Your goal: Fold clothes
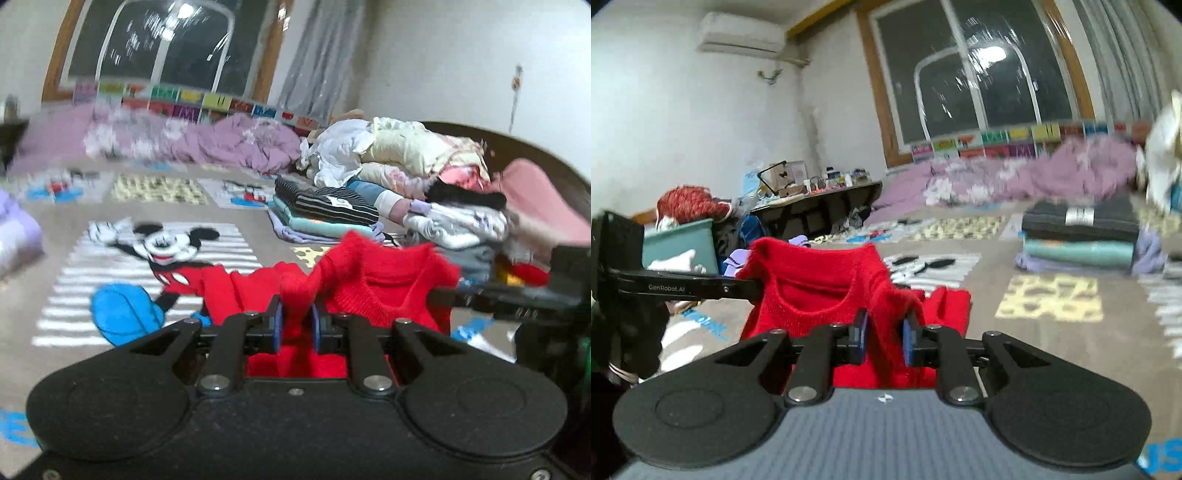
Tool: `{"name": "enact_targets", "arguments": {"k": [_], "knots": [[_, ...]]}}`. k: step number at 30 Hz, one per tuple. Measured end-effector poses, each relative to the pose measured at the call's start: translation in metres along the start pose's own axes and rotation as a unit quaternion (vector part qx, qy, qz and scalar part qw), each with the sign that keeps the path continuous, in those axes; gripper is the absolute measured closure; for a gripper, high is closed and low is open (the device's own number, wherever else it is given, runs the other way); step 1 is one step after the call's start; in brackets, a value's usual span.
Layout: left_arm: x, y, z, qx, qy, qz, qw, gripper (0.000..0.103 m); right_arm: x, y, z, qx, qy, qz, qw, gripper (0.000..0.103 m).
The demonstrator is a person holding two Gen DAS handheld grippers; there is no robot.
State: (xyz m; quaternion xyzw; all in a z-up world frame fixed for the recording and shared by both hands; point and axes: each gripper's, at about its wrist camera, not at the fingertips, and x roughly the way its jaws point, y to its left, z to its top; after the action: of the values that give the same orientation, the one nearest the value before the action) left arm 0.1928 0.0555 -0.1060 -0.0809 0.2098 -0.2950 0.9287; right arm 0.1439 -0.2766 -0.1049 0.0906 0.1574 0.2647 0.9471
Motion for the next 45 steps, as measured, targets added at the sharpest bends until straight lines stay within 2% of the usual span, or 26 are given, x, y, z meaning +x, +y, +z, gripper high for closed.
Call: {"name": "enact_targets", "arguments": {"k": [5,7,8,9,11,12,13,14,15,16,17,18,23,29,38,45], "knots": [[0.018,0.026,-0.004,-0.080,0.026,-0.021,0.9963,0.090,0.035,-0.027,-0.007,0.072,0.026,0.023,0.997,0.081],[0.015,0.032,-0.006,-0.102,0.028,-0.026,0.9940,0.089,0.044,-0.031,-0.011,0.080,0.036,0.026,0.996,0.081],[0.013,0.035,-0.007,-0.118,0.029,-0.032,0.9921,0.085,0.047,-0.032,-0.013,0.086,0.042,0.023,0.995,0.080],[0.012,0.038,-0.008,-0.134,0.029,-0.038,0.9898,0.076,0.048,-0.034,-0.015,0.101,0.046,0.023,0.994,0.079],[0.013,0.039,-0.010,-0.141,0.034,-0.042,0.9885,0.070,0.046,-0.036,-0.017,0.121,0.048,0.024,0.991,0.059],[0.014,0.037,-0.009,-0.137,0.037,-0.043,0.9890,0.070,0.043,-0.035,-0.017,0.125,0.047,0.024,0.991,0.056],[0.015,0.035,-0.009,-0.133,0.039,-0.045,0.9893,0.070,0.042,-0.032,-0.018,0.118,0.044,0.025,0.992,0.058],[0.016,0.031,-0.009,-0.120,0.041,-0.039,0.9912,0.071,0.041,-0.031,-0.018,0.112,0.041,0.027,0.992,0.067],[0.017,0.025,-0.009,-0.106,0.042,-0.032,0.9930,0.082,0.041,-0.029,-0.018,0.106,0.040,0.028,0.993,0.076],[0.017,0.023,-0.008,-0.095,0.041,-0.028,0.9943,0.086,0.041,-0.029,-0.018,0.104,0.041,0.027,0.993,0.086],[0.016,0.023,-0.006,-0.093,0.035,-0.030,0.9946,0.091,0.041,-0.029,-0.017,0.105,0.038,0.027,0.993,0.090],[0.014,0.023,-0.002,-0.092,0.028,-0.034,0.9948,0.091,0.039,-0.030,-0.013,0.106,0.033,0.032,0.993,0.092],[0.015,0.031,0.013,-0.102,-0.006,-0.047,0.9937,0.092,0.037,-0.030,0.010,0.096,0.002,0.041,0.995,0.094],[0.038,0.056,0.033,-0.120,-0.026,-0.051,0.9912,0.092,0.064,-0.042,0.030,0.092,-0.018,0.042,0.995,0.094],[0.080,0.090,0.043,-0.132,-0.023,-0.051,0.9897,0.092,0.115,-0.082,0.041,0.134,-0.013,0.053,0.990,0.094],[0.096,0.106,0.039,-0.150,-0.010,-0.042,0.9877,0.092,0.146,-0.100,0.040,0.153,0.001,0.062,0.986,0.094]]}}
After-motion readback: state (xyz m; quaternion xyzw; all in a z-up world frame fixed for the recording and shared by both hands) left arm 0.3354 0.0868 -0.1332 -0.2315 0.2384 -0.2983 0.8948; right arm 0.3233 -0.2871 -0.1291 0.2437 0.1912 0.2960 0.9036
